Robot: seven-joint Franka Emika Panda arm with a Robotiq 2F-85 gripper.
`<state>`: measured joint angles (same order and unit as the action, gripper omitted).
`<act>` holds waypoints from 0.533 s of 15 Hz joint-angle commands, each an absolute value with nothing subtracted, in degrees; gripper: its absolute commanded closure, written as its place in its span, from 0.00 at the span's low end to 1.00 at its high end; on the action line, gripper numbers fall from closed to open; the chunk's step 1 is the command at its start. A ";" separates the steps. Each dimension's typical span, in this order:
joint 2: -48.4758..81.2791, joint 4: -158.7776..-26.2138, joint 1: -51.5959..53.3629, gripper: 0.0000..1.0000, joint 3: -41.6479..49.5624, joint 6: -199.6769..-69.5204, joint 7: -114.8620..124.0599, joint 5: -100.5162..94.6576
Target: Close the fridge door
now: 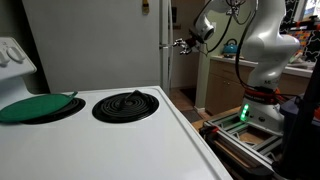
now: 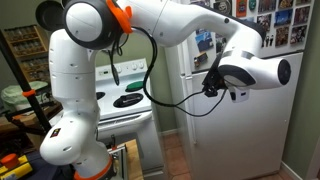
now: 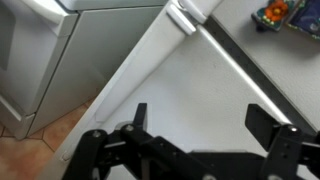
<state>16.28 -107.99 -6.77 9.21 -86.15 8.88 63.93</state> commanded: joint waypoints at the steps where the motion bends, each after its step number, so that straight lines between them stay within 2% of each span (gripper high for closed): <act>1: 9.95 -110.07 -8.36 0.00 10.49 -82.19 2.74 53.39; 8: 0.52 -112.52 -10.51 0.00 11.17 -79.98 -11.58 41.38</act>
<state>5.30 -108.86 -9.81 11.13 -79.53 -6.19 44.93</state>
